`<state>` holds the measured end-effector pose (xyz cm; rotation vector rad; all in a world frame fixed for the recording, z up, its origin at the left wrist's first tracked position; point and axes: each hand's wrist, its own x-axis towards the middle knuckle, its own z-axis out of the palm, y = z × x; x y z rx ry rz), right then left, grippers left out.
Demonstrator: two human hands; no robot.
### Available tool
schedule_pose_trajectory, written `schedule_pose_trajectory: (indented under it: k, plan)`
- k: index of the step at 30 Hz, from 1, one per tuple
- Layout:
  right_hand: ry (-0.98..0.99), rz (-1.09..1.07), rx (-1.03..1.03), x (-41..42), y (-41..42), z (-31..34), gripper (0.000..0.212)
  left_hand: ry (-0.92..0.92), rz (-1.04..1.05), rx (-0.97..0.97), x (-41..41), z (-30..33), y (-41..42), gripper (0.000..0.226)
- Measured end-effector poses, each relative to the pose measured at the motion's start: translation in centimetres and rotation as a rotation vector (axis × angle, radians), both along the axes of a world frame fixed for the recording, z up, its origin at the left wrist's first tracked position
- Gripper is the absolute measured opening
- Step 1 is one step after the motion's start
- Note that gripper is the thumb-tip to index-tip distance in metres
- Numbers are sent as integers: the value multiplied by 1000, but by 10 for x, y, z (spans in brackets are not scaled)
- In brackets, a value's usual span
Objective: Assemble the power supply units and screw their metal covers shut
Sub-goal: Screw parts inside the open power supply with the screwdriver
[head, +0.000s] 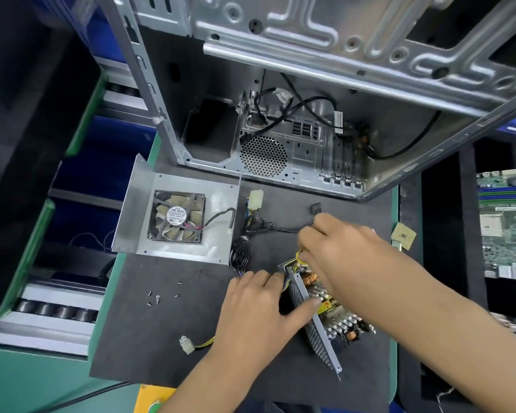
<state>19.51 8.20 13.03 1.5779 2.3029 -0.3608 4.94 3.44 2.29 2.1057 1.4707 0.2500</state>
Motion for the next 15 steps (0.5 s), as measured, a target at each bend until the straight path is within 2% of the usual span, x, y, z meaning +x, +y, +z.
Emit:
schedule_pose_trajectory:
  k: [2,5,7,11,13,15]
  plan:
    - [-61,-15,8,-6,1,2,21,-1,1,-8,0,0,0,69]
    - [-56,21,-59,-17,4,5,13,11,-16,-29,0,-1,1,72]
    - [-56,80,-82,-16,5,3,33,15,-16,-29,0,-1,0,73]
    - [-165,55,-123,-7,13,0,17,7,-14,-24,0,-3,1,69]
    - [-202,3,-191,-3,12,2,19,36,-36,-47,0,-4,2,69]
    - [-158,-43,-193,-1,7,4,24,33,-38,-59,0,-4,2,64]
